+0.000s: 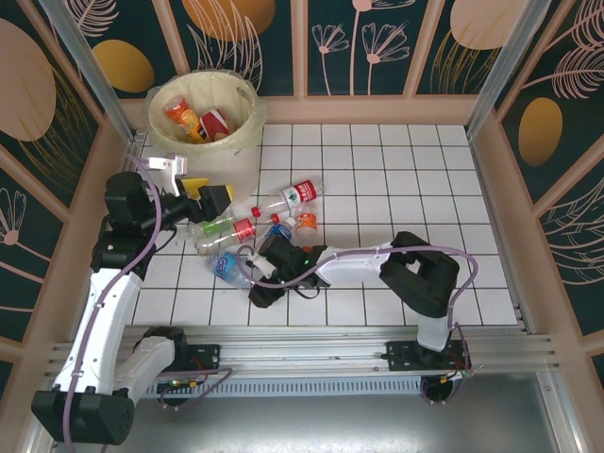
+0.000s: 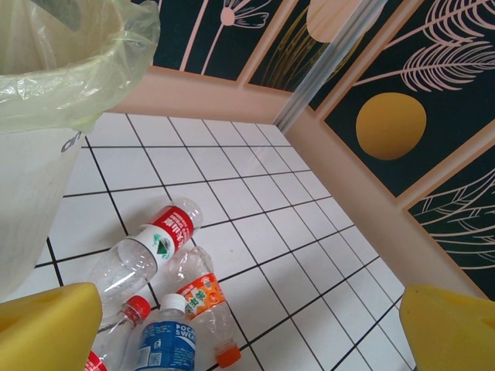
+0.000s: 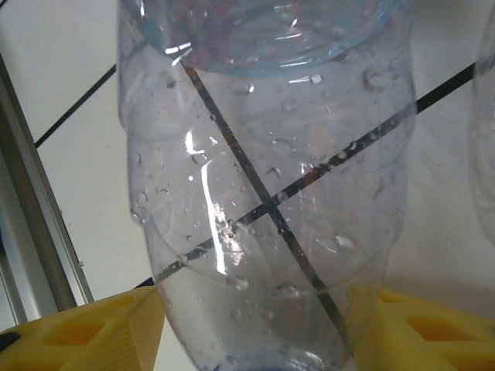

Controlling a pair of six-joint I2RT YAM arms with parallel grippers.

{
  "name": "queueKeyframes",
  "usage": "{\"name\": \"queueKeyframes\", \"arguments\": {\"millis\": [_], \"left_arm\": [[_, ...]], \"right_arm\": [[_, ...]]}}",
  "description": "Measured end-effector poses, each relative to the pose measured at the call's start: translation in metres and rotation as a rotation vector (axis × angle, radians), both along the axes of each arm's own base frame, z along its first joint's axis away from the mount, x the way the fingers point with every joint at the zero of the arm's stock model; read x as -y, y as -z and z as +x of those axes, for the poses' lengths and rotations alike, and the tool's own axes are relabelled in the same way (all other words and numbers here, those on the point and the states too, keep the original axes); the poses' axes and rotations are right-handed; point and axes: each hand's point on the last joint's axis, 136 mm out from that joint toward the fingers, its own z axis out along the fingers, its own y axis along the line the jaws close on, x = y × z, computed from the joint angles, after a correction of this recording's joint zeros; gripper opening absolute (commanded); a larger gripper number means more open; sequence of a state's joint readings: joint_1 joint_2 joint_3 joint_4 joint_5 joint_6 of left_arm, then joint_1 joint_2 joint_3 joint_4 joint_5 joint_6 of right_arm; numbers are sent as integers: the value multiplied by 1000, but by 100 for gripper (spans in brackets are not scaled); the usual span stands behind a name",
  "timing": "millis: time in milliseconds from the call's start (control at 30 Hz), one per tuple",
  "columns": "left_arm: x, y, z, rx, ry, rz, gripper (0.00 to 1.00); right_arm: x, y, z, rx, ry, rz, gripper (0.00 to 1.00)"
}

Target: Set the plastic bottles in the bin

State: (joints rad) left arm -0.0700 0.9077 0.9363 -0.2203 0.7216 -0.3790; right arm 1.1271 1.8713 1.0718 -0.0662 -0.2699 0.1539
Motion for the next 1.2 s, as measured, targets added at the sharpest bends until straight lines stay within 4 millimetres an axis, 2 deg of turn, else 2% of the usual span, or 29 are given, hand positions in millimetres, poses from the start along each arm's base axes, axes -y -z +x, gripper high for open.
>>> {"name": "queueKeyframes", "arguments": {"millis": [467, 600, 767, 833, 1000, 1200], "left_arm": [[0, 0, 1, 0, -1, -6, 98], [1, 0, 1, -2, 1, -12, 98], [2, -2, 1, 4, 7, -22, 98], [2, -3, 1, 7, 9, -29, 99], [6, -1, 0, 3, 31, -63, 99], [16, -3, -3, 3, 69, -135, 98]], "right_arm": [[-1, 4, -1, 16, -14, -18, 41], [3, 2, -3, 17, -13, -18, 39], [17, -3, -9, 15, -11, -16, 39], [24, -10, -11, 19, -7, -4, 39], [39, -42, -8, 37, 26, 66, 39], [72, -85, 18, 65, 131, 174, 38]]}}
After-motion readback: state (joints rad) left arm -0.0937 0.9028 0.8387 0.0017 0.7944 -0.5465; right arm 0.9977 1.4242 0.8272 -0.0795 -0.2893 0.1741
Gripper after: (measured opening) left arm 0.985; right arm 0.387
